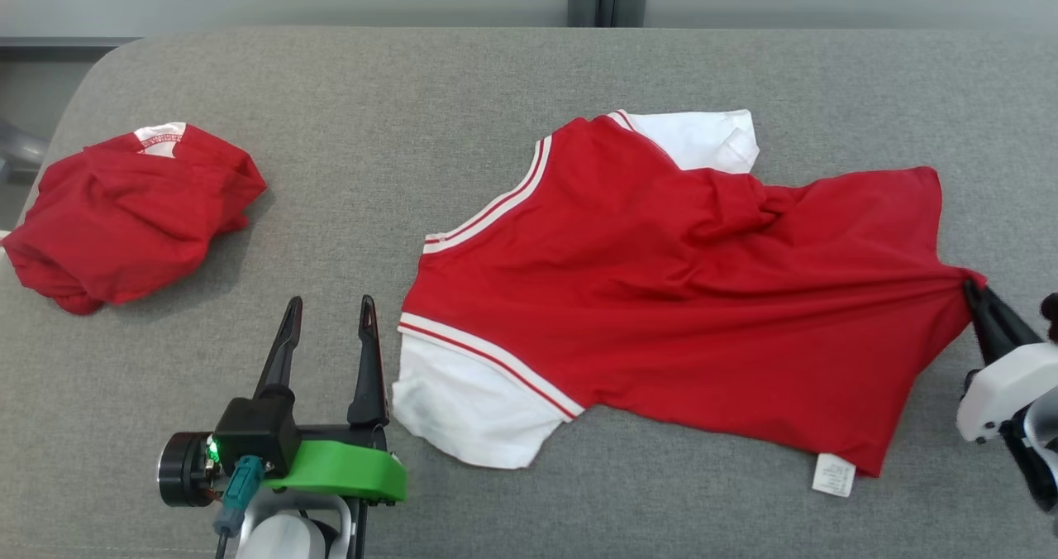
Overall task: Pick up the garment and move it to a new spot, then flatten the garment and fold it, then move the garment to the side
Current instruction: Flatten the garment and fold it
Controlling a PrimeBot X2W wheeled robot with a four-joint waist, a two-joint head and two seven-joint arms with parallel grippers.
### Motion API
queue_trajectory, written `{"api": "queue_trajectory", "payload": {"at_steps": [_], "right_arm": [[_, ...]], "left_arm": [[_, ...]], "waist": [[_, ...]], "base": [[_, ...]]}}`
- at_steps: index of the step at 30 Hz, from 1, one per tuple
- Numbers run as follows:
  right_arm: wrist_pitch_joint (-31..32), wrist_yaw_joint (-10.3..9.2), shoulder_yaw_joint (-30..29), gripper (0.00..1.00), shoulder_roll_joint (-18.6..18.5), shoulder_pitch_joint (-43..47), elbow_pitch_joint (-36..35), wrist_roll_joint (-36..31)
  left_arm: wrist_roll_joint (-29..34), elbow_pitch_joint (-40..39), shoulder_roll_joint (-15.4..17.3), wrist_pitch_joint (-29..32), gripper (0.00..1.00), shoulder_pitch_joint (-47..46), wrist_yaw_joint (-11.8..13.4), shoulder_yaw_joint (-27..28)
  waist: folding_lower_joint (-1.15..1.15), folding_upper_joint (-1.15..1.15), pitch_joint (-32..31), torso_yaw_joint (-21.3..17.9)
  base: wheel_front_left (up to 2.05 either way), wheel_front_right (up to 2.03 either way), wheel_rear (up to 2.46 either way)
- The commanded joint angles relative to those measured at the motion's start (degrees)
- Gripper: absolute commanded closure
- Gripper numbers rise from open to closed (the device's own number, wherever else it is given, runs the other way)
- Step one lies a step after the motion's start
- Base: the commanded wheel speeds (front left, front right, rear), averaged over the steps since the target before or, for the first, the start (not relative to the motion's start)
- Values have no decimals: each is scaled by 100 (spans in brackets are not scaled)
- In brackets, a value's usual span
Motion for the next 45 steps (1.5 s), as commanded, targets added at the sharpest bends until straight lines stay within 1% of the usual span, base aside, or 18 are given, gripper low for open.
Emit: {"api": "queue_trajectory", "payload": {"at_steps": [1,6,10,16,19,22,23,24,25,28,32,35,37,41,45], "right_arm": [[-44,-11,-95,100,-105,-50,-77,78],[-34,-11,-235,100,-309,-216,-456,102],[99,-11,-171,100,-288,-333,-832,-25],[293,-11,0,100,-77,-568,-1126,-164],[368,-11,171,100,69,-758,-1067,-228],[393,-11,354,100,185,-962,-836,-291],[335,-11,451,85,299,-1086,-615,-281],[312,-11,523,15,328,-1130,-469,-302],[283,-11,566,0,342,-1168,-363,-309],[141,-11,629,0,410,-1286,-106,-234],[-13,-11,658,0,413,-1200,-98,-115],[-50,-11,564,0,352,-983,-338,-31],[-44,-11,412,0,273,-775,-641,-14],[-44,-11,129,0,127,-166,-1121,-70],[-45,-11,-111,0,123,447,-1455,-97]], "left_arm": [[-55,-2,10,-2,0,33,34,7],[-84,19,10,-2,0,-29,1,-46],[-97,12,10,-2,0,3,3,-59],[-104,-19,10,-2,0,-47,25,-100],[-103,-33,10,-2,0,-105,40,-133],[-114,-19,10,-2,0,-146,45,-155],[-120,-9,10,-2,0,-151,57,-161],[-116,-3,10,-2,0,-151,68,-169],[-114,0,10,-2,0,-154,74,-173],[-79,10,11,-2,0,-125,88,-151],[-10,35,10,-2,0,-33,41,-57],[18,61,11,-2,0,26,-7,27],[33,66,10,-2,0,48,-38,57],[45,79,10,-2,0,91,-75,83],[60,91,11,-2,0,132,-108,112]], "waist": [[0,0,-23,-30],[0,0,-43,11],[0,0,-40,108],[0,0,54,273],[0,0,133,342],[0,0,172,383],[0,0,183,389],[0,0,183,387],[0,0,180,384],[0,0,124,309],[0,0,6,112],[0,0,-96,-57],[0,0,-152,-164],[0,0,-230,-327],[0,0,-275,-446]], "base": [[0,0,0],[0,0,0],[0,0,0],[0,0,0],[0,0,0],[0,0,0],[0,0,0],[0,0,0],[0,0,0],[0,0,0],[0,0,0],[0,0,0],[0,0,0],[0,0,0],[0,0,0]]}}
